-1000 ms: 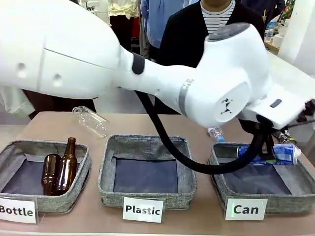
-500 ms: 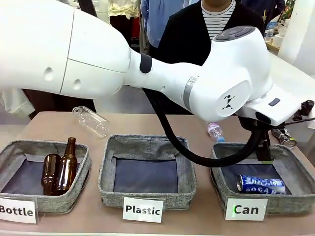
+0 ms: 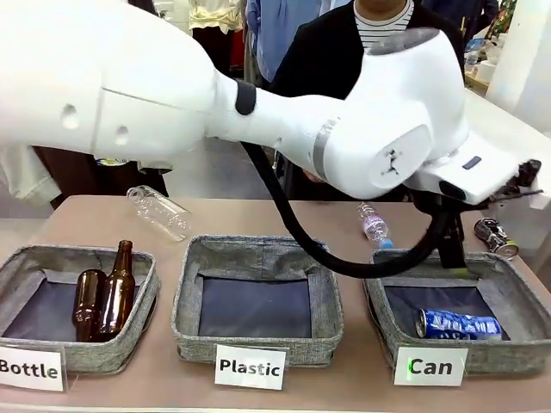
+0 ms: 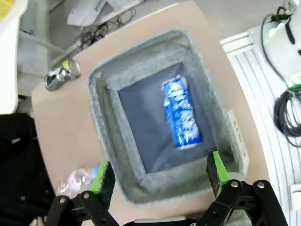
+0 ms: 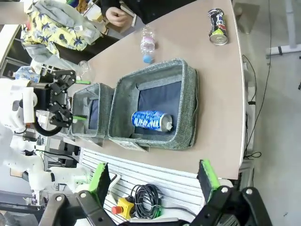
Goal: Sort the can waste into the basket.
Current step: Pick up the can waste from the table and place it in the right Fabric basket.
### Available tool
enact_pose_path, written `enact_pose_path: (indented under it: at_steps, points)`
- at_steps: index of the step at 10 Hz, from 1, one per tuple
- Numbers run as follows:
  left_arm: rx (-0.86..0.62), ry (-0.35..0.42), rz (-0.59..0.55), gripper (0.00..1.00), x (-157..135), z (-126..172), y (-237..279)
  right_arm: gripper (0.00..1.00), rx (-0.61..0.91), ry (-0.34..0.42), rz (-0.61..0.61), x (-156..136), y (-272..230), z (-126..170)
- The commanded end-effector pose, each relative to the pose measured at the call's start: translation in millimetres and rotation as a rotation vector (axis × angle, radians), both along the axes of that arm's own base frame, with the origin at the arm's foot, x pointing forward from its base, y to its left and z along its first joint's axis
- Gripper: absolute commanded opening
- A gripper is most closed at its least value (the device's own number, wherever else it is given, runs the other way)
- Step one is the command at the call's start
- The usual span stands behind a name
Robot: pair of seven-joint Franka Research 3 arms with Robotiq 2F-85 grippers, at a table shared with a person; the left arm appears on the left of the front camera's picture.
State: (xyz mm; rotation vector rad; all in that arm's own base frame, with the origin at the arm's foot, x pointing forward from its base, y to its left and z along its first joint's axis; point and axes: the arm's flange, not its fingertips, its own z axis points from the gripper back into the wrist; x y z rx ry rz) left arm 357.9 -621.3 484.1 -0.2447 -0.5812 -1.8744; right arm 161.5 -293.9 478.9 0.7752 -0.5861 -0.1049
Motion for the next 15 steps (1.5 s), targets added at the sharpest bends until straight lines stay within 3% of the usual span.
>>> enact_pose_path:
  at_steps: [1,3,5,7,8,10,11,12,15]
  points:
    - [0.054,-0.007,0.074,1.0,-2,34,69,1.0,-0.007,-0.035,0.009,17,20,1]
    - [0.047,0.012,0.206,1.0,8,83,173,1.0,0.022,-0.035,0.06,58,66,-2]
    - [-0.009,-0.015,0.483,1.0,30,126,307,1.0,0.068,-0.029,0.126,97,130,-3]
    - [-0.106,0.062,0.752,1.0,53,149,443,1.0,0.127,-0.037,0.199,124,185,-1]
    - [-0.087,0.113,0.903,1.0,59,151,510,1.0,0.16,-0.016,0.263,134,209,-1]
    - [-0.24,0.295,1.113,1.0,48,141,654,1.0,0.308,0.055,0.382,150,248,-2]
    - [-0.373,0.39,1.152,1.0,33,120,710,1.0,0.418,0.09,0.42,155,255,-2]
    - [-0.554,0.536,1.014,1.0,20,87,752,1.0,0.528,0.107,0.423,165,254,-3]
    - [-0.977,0.899,0.849,1.0,12,-18,801,1.0,0.603,0.088,0.294,183,208,-11]
